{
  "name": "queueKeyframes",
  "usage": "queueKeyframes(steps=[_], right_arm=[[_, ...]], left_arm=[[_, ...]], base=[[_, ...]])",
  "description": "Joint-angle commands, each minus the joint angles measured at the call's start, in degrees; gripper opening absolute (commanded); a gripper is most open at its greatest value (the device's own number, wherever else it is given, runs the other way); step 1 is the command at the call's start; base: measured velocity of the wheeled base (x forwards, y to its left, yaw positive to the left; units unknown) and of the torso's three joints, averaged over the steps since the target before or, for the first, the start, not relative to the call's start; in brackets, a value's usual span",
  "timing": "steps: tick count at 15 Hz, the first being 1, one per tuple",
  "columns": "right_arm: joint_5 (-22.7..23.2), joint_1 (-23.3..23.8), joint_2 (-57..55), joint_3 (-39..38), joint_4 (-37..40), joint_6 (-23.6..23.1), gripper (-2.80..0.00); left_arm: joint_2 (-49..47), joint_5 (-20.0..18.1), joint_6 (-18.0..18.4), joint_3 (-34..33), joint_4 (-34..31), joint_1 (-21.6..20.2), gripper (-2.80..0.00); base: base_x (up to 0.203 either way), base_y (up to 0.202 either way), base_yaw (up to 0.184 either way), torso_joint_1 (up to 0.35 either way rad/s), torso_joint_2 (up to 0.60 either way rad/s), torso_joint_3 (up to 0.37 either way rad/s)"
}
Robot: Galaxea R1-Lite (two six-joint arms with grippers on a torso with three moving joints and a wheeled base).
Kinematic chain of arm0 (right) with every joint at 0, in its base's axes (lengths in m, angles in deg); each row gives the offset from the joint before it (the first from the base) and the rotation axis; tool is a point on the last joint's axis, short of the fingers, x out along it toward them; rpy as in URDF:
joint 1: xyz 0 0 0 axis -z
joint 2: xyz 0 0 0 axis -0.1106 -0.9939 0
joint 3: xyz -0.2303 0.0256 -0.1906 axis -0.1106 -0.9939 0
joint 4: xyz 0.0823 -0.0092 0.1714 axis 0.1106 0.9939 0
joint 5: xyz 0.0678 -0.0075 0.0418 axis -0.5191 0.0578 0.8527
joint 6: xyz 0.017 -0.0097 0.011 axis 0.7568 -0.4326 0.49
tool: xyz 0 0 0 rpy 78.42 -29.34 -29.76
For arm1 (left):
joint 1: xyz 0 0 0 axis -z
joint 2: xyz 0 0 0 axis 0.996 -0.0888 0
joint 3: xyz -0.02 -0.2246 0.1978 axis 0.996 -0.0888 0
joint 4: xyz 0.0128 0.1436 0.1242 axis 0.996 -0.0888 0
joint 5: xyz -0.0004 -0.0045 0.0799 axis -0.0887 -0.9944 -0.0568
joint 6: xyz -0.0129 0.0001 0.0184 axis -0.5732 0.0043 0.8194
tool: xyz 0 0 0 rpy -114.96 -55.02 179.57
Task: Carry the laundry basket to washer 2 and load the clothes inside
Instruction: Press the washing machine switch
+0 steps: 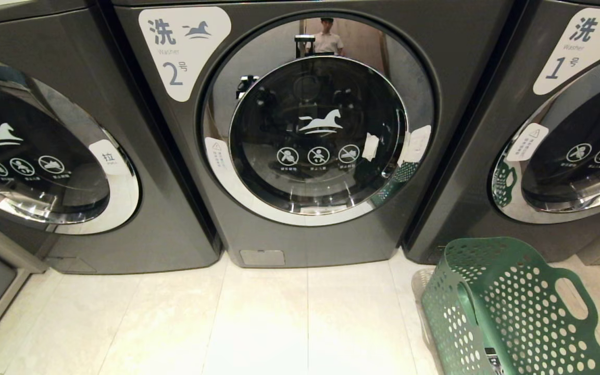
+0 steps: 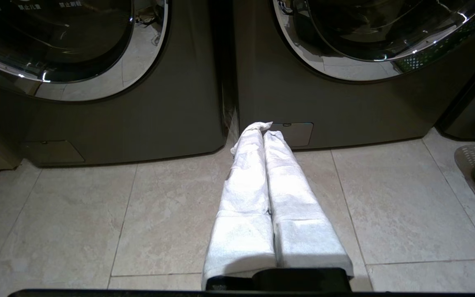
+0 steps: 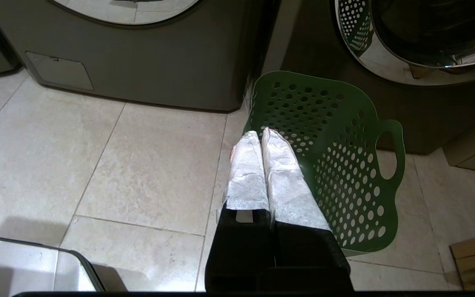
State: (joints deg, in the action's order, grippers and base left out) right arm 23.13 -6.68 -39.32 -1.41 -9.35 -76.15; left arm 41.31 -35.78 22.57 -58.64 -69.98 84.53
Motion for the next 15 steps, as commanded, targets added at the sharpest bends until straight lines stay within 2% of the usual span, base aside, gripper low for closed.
queueKeyframes(steps=[1, 15], right_arm=[[-0.03, -0.02, -0.11, 0.00, 0.00, 0.04, -2.80], [0.04, -0.02, -0.11, 0.00, 0.09, -0.14, -2.80]], left_arm=[[-0.05, -0.03, -0.16, -2.29, 0.01, -0.06, -2.80], [-0.05, -0.03, 0.04, -2.29, 0.03, -0.06, -2.80]], base=[[0.000, 0.000, 0.000, 0.000, 0.00, 0.000], [0.000, 0.000, 0.000, 0.000, 0.00, 0.000]])
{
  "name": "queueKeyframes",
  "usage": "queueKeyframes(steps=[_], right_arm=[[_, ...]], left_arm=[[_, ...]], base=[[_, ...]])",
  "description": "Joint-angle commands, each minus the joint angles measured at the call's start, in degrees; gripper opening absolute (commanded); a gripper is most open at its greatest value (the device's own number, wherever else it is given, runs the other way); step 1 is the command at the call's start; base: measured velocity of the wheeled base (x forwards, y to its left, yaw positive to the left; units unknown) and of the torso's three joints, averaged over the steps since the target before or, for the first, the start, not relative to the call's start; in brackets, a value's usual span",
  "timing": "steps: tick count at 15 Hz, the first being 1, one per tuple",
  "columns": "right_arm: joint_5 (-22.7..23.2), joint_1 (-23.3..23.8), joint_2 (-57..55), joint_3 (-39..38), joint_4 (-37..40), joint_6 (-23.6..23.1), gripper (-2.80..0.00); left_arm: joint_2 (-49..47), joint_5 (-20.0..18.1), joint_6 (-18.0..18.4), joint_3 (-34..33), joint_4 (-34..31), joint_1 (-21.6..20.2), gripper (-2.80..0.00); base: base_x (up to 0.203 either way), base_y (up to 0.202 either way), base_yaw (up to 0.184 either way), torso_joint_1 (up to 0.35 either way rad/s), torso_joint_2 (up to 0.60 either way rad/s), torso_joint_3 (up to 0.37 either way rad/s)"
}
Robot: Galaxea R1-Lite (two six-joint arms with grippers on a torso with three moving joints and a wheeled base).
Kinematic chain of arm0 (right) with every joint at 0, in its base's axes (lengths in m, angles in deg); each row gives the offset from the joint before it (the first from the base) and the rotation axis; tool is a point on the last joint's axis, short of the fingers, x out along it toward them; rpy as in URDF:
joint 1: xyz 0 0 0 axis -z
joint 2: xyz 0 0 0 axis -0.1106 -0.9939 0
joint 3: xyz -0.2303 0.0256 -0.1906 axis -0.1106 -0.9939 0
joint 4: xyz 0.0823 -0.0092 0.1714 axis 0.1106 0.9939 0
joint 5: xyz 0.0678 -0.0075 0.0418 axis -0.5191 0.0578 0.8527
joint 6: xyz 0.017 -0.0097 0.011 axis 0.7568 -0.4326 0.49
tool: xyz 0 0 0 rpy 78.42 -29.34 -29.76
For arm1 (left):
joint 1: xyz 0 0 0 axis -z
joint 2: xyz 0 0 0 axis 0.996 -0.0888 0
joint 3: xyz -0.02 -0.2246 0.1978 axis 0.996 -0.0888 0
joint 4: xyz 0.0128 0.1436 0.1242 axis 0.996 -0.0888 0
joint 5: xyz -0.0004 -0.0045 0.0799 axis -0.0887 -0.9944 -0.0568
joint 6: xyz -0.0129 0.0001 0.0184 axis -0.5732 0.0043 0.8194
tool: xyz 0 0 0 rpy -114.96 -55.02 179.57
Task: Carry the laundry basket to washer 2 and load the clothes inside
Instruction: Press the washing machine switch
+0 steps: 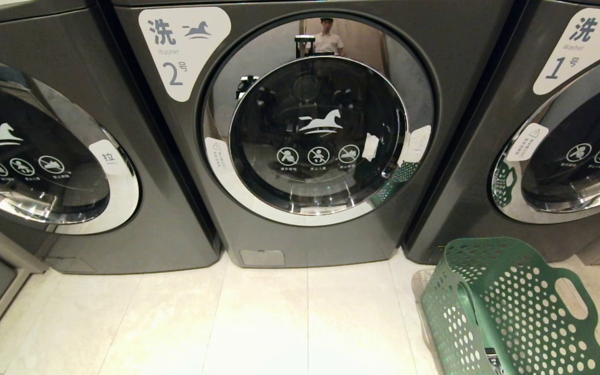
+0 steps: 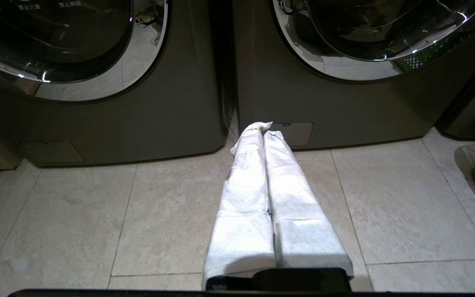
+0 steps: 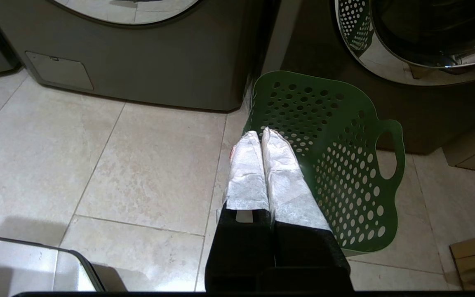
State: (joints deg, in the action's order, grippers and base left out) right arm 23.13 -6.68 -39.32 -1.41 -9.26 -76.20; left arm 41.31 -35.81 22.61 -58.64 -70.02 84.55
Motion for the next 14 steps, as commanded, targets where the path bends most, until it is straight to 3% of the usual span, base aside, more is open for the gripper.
queueKeyframes(steps=[1, 6, 14], right_arm=[[0.04, -0.02, -0.11, 0.00, -0.01, -0.09, -2.80], [0.04, -0.02, -0.11, 0.00, -0.01, -0.09, -2.80], [0.04, -0.02, -0.11, 0.00, -0.01, -0.09, -2.80]], left_arm=[[-0.05, 0.00, 0.00, -2.29, 0.02, -0.09, -2.80], [-0.05, 0.00, 0.17, -2.29, 0.02, -0.06, -2.80], [-0.05, 0.08, 0.00, -2.29, 0.02, 0.00, -2.80]], base=[[0.000, 0.000, 0.000, 0.000, 0.00, 0.000], [0.019, 0.000, -0.001, 0.000, 0.00, 0.002], [0.164, 0.000, -0.001, 0.005, 0.00, 0.003]])
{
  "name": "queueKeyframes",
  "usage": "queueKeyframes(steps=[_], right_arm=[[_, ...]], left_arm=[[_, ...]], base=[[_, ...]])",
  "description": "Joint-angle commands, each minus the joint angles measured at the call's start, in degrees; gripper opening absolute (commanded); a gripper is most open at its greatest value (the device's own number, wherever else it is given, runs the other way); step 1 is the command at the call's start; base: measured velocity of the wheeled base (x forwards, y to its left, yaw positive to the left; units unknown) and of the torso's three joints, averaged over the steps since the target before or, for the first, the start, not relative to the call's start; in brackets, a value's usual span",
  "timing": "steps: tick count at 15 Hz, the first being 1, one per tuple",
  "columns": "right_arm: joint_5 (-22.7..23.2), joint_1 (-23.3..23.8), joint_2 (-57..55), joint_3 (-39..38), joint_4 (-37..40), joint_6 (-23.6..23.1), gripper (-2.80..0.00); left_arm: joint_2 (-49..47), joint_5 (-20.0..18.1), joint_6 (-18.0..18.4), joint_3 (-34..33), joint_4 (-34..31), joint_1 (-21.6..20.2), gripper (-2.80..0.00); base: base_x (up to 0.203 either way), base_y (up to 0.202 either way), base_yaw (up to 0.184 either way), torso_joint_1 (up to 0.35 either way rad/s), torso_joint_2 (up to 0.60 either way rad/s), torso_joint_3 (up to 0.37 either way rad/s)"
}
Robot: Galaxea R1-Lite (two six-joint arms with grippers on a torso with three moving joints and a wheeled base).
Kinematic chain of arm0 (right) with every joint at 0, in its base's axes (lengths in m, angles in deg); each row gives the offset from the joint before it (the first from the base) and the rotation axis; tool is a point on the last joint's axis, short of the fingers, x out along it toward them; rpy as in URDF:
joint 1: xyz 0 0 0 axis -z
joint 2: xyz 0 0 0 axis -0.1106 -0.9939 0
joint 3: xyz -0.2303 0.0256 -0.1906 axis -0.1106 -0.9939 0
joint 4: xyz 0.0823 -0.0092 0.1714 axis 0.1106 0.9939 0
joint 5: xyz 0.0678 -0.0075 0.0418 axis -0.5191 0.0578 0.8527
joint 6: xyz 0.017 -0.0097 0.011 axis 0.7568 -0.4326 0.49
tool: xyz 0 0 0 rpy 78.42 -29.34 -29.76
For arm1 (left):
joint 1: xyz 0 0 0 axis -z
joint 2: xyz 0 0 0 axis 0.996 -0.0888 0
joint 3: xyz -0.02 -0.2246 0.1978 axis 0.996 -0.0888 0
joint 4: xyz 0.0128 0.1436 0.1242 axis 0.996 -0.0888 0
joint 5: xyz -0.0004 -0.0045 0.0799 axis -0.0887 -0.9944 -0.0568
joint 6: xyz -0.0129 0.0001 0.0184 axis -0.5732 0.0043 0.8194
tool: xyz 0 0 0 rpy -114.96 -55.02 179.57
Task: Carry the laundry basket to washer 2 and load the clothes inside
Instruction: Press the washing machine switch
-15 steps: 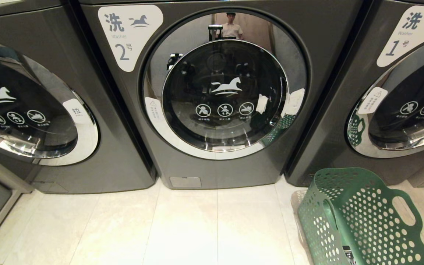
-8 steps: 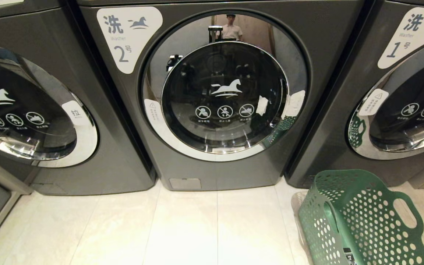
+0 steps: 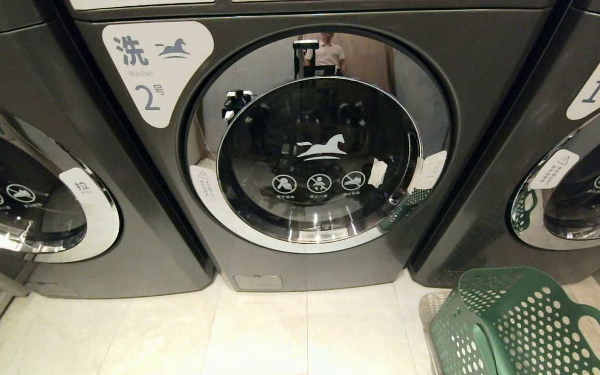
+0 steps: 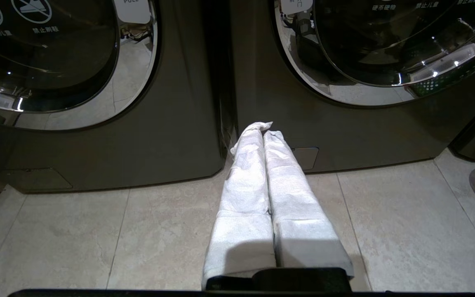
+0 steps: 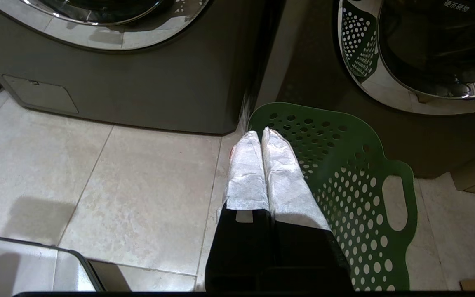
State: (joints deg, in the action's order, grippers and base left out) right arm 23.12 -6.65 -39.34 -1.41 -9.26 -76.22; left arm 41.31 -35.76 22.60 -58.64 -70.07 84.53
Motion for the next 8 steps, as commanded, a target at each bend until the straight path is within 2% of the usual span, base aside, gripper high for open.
queueKeyframes(steps=[1, 8], right_arm=[[0.04, -0.05, -0.10, -0.03, 0.00, -0.03, -2.80], [0.04, -0.05, -0.10, 0.00, 0.00, -0.07, -2.80]], left_arm=[[-0.05, 0.04, 0.01, -2.29, 0.07, 0.02, -2.80], [-0.05, 0.04, -0.08, -2.29, 0.07, -0.06, -2.80]], base=[[0.000, 0.000, 0.000, 0.000, 0.00, 0.000], [0.000, 0.000, 0.000, 0.000, 0.00, 0.000]])
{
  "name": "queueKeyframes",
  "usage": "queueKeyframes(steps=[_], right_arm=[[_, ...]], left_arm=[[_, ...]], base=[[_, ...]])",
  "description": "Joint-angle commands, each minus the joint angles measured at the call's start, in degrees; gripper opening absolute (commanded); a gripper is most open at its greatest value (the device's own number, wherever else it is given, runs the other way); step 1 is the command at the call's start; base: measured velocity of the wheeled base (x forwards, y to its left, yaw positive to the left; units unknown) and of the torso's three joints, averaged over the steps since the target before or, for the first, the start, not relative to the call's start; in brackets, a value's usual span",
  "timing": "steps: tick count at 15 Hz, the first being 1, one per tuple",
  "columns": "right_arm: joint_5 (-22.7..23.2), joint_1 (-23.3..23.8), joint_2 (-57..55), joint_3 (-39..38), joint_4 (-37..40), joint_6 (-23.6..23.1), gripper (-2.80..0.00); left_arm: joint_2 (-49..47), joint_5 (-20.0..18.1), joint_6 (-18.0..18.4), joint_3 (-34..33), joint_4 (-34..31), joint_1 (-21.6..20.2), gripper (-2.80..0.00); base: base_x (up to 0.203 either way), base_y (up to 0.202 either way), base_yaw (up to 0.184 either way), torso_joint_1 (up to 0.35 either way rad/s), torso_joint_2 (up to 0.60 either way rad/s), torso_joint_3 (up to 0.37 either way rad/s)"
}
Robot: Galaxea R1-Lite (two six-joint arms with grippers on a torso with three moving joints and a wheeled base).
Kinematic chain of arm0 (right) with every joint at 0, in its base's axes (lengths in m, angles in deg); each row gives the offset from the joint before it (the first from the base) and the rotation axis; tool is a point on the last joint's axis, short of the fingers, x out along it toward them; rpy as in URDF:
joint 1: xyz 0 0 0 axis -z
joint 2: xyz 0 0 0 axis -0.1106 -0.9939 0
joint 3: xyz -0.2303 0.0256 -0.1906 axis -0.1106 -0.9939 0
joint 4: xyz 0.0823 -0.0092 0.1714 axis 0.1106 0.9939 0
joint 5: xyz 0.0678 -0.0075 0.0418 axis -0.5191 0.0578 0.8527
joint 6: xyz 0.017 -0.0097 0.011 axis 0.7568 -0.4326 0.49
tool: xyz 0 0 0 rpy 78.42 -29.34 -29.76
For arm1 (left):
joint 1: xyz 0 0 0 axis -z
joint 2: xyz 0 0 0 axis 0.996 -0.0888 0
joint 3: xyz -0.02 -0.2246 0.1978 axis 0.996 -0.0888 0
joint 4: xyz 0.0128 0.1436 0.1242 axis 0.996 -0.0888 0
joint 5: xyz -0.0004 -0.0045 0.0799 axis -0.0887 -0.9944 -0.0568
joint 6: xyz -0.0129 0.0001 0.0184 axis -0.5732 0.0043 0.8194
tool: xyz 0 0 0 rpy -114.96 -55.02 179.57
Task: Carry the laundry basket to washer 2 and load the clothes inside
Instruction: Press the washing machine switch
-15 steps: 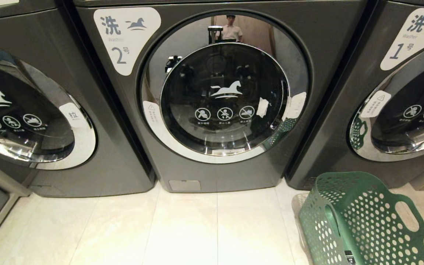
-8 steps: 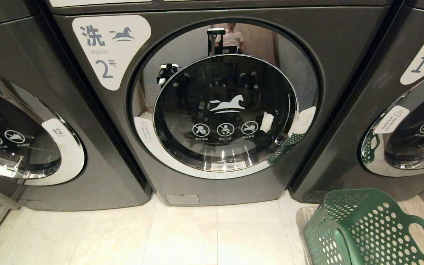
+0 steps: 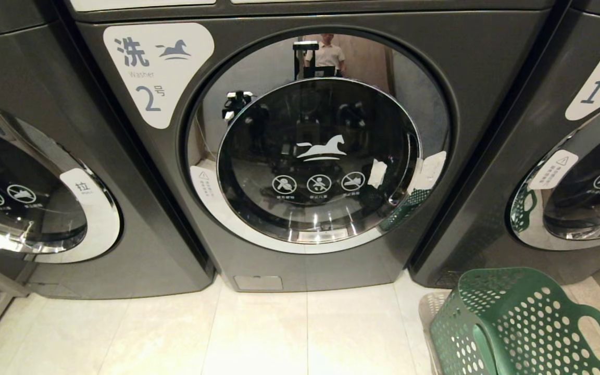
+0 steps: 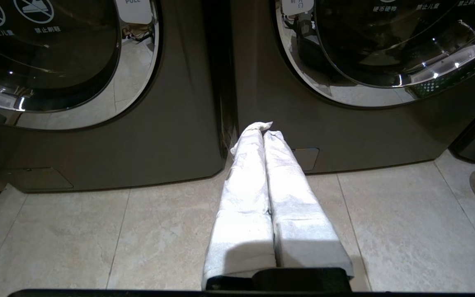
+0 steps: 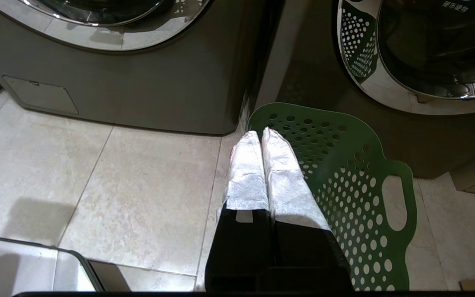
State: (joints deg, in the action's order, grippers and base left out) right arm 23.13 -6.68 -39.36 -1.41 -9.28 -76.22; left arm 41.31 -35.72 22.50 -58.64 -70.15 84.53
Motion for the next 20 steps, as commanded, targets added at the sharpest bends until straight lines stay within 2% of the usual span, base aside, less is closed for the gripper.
queueKeyframes(steps=[1, 4, 8, 20], right_arm=[[0.04, -0.02, -0.07, -0.06, 0.01, -0.07, -2.80], [0.04, -0.02, -0.07, 0.00, 0.01, -0.07, -2.80], [0.06, -0.02, -0.07, 0.00, -0.02, -0.07, -2.80], [0.04, -0.02, -0.07, 0.00, -0.07, -0.07, -2.80]], left_arm=[[-0.05, 0.00, 0.02, -2.29, 0.19, -0.04, -2.80], [-0.05, 0.00, 0.02, -2.29, 0.19, -0.02, -2.80], [-0.05, 0.26, -0.15, -2.29, 0.25, 0.03, -2.80], [-0.05, 0.17, -0.06, -2.29, 0.25, -0.06, -2.80]], base=[[0.000, 0.000, 0.000, 0.005, -0.12, -0.139], [0.000, 0.000, 0.000, 0.031, -0.19, -0.300], [0.000, 0.000, 0.000, 0.068, -0.52, -0.333], [0.000, 0.000, 0.000, 0.163, -0.47, -0.311]])
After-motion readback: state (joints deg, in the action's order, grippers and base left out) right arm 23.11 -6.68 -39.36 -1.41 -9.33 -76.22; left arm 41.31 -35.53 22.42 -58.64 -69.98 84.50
